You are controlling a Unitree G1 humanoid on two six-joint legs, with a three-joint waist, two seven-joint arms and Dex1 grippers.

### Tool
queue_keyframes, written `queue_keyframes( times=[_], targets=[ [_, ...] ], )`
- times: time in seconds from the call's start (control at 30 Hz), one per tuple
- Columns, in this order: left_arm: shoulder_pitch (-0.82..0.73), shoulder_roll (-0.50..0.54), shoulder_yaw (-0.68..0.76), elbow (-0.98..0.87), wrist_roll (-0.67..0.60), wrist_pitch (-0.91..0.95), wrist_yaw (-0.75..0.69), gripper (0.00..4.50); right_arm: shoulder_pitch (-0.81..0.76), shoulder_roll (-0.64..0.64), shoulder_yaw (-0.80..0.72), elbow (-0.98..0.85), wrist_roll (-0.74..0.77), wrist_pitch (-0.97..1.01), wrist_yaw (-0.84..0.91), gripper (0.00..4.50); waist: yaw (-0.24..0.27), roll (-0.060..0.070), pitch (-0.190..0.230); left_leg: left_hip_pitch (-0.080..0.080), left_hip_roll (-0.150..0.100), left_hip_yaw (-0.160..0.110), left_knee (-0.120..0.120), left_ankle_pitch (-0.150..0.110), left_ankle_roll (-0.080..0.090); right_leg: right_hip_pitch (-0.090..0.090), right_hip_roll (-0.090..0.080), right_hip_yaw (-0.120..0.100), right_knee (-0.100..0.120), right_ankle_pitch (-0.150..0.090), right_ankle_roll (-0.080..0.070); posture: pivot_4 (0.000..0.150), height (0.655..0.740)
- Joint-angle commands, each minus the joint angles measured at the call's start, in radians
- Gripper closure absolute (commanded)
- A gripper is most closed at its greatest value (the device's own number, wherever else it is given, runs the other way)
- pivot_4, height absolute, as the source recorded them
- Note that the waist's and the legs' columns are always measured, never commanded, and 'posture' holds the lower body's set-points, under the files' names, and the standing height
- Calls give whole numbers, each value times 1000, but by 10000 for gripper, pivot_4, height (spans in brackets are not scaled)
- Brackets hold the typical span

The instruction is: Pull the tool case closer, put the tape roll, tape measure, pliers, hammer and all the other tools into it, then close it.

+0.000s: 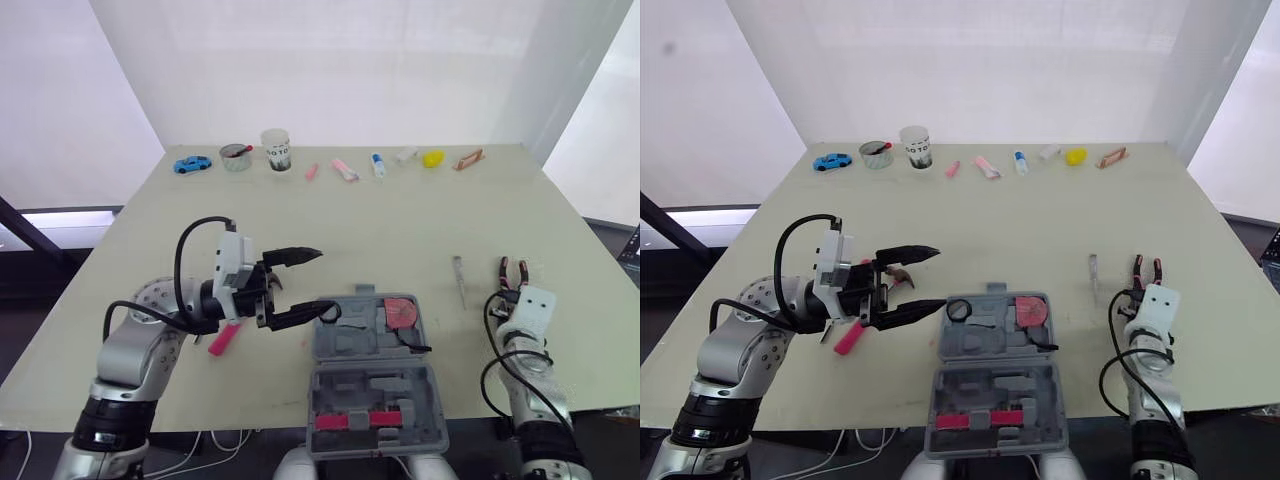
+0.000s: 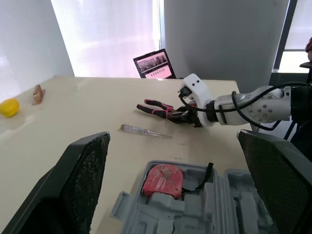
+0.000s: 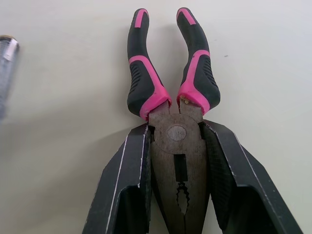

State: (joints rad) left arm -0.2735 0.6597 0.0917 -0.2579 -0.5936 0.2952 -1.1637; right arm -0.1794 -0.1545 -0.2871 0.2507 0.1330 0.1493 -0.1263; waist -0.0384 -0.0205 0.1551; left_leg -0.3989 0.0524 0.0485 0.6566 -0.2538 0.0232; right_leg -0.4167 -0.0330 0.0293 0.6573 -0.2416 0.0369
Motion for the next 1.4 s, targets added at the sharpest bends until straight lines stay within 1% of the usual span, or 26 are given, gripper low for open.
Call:
queue_keyframes(
  times=[0.03, 0.1, 0.2, 0.23, 0.33, 0.47, 0.57, 0.63, 0.77, 0.87, 0.97, 1.1, 1.2, 1.4],
  targets=[
    [-14, 6, 6, -23, -16, -19, -17, 0, 29, -55, -40, -102, 34, -32, 68, 35463, -1, 0, 0, 0, 0, 0, 0, 0, 0, 0, 0, 0, 0, 0, 0, 1500, 7400],
    [-12, 11, 4, -19, -15, -23, -33, 0, 60, -90, -46, -132, 52, -30, 120, 35463, -3, 0, 0, 1, 0, 0, 0, 0, 0, 0, 0, 0, 1, 0, 0, 1500, 7400],
    [-17, 27, -6, -10, -17, -33, -83, 0, 123, -175, -53, -181, 82, -31, 253, 35463, -2, 1, 0, 1, 0, 0, 0, 0, 0, 0, 1, 1, 1, 0, 0, 1500, 7400],
    [-23, 35, -12, -7, -25, -35, -116, 0, 144, -215, -63, -183, 94, -30, 303, 35463, -2, 1, 1, 1, 0, 0, 0, 0, 0, 0, 1, 1, 1, 0, 0, 1500, 7400],
    [-38, 50, -20, 1, -49, -34, -186, 0, 174, -283, -85, -175, 129, -25, 390, 35463, 0, 1, 1, 1, 0, 1, 0, 0, 0, 0, 1, 1, 0, 0, 0, 1500, 7400],
    [-75, 68, -24, 18, -83, -27, -282, 0, 179, -329, -102, -184, 159, -2, 455, 35463, -3, 1, 1, 1, 0, 2, 0, 0, 0, 0, 2, 1, 1, 0, 0, 1500, 7400],
    [-100, 73, -17, 49, -85, -31, -312, 0, 185, -348, -84, -210, 191, 6, 534, 35463, -2, 1, 1, 2, 0, 2, 0, 0, 0, 0, 3, 1, 1, 0, 0, 1500, 7400],
    [-109, 84, -9, 80, -77, -42, -337, 0, 194, -368, -57, -258, 217, 24, 610, 35463, -2, 1, 1, 2, 0, 2, 0, 0, 0, 0, 3, 1, 1, 0, 0, 1500, 7400],
    [-108, 106, -3, 111, -60, -48, -352, 0, 201, -399, -25, -338, 249, 79, 687, 35463, 0, 1, 1, 1, 1, 1, 0, 0, 0, 0, 3, 1, 1, 0, 0, 1500, 7400],
    [-63, 144, 21, 128, -39, -87, -379, 0, 199, -480, 34, -441, 293, 157, 820, 35463, 0, 2, 2, 1, 1, 1, 0, 0, 0, 0, 3, 1, 0, 0, 0, 1500, 7400],
    [-36, 183, 44, 140, -52, -97, -410, 0, 175, -552, 85, -502, 319, 224, 911, 35463, 1, 1, 3, 1, 1, 1, 0, 0, 0, 0, 3, 2, 0, 0, 0, 1500, 7400],
    [3, 243, 66, 156, -84, -120, -448, 0, 107, -634, 212, -551, 289, 268, 1020, 35463, 5, -1, 4, 1, 1, 1, 0, 0, 0, 0, 3, 0, 1, -1, -1, 1500, 7400],
    [28, 286, 57, 167, -95, -151, -451, 0, 31, -643, 305, -566, 259, 290, 1054, 35463, 6, -1, 4, 1, 2, 1, 0, 0, 0, 0, 3, -1, 0, -2, -1, 1500, 7400],
    [50, 305, 92, 172, -114, -132, -446, 0, -156, -582, 508, -553, 161, 306, 1096, 35463, 7, -3, 7, 0, 2, 1, 1, 0, 0, -1, 2, -1, 0, -1, -1, 1500, 7400]
  ],
)
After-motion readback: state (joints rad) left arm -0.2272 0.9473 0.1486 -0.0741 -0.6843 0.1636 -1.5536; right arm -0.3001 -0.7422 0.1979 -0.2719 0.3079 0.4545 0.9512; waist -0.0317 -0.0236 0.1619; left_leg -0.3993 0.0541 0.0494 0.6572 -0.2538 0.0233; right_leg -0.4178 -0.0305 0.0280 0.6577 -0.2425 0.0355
